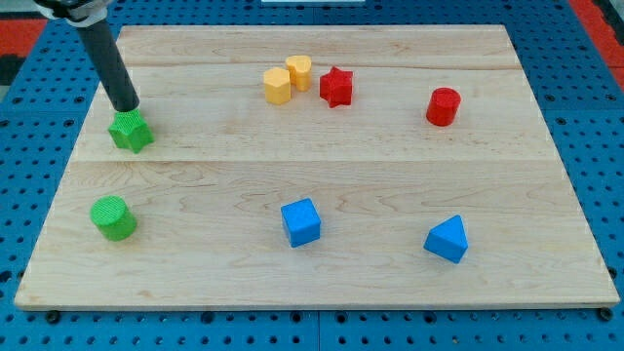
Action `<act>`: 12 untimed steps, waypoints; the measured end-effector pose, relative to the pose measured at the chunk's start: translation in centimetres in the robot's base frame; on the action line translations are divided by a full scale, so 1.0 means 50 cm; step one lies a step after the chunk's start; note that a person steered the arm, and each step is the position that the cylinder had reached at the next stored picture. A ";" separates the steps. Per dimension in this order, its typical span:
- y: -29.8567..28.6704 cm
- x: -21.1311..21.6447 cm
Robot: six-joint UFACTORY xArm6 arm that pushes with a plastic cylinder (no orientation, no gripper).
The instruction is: Slide the green star closer to yellow hexagon
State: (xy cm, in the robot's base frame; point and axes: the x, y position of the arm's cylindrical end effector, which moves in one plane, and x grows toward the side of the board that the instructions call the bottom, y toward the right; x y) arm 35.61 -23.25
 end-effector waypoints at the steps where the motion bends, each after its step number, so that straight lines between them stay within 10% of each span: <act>1: 0.005 0.002; 4: -0.003 0.144; 9: 0.055 -0.013; 12: 0.303 0.030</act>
State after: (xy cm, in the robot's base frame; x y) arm 37.11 -8.08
